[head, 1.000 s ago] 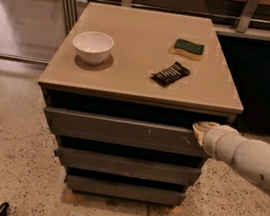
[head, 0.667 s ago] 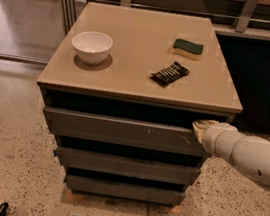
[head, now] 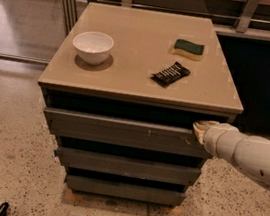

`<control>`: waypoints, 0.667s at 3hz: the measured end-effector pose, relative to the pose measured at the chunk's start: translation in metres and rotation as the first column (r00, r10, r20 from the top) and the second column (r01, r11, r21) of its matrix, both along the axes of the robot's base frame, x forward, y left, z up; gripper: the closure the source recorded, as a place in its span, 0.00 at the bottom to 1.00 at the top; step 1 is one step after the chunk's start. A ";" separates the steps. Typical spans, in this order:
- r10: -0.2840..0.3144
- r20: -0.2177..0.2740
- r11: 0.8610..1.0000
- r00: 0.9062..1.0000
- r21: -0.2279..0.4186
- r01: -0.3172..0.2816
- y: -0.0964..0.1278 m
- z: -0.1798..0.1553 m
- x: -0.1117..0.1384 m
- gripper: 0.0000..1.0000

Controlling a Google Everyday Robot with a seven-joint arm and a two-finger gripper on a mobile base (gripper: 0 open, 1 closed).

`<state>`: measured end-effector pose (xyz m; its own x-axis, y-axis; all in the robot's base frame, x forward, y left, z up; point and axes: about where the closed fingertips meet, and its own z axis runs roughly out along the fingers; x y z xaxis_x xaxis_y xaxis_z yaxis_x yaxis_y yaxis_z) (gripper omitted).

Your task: Open top drawer

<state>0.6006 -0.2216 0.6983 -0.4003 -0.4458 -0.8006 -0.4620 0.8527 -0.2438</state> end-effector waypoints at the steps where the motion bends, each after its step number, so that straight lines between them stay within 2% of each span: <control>1: 0.008 -0.004 1.000 1.000 -0.007 -0.008 0.001 0.000 0.007 1.00; 2: 0.002 -0.026 1.000 1.000 -0.019 -0.003 0.000 -0.009 0.018 1.00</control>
Offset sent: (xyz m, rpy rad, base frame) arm 0.0350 -0.0052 -0.0242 -0.0392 0.0651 -0.0116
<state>0.6182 -0.2216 0.6896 -0.4197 -0.4617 -0.7815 -0.4706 0.8469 -0.2477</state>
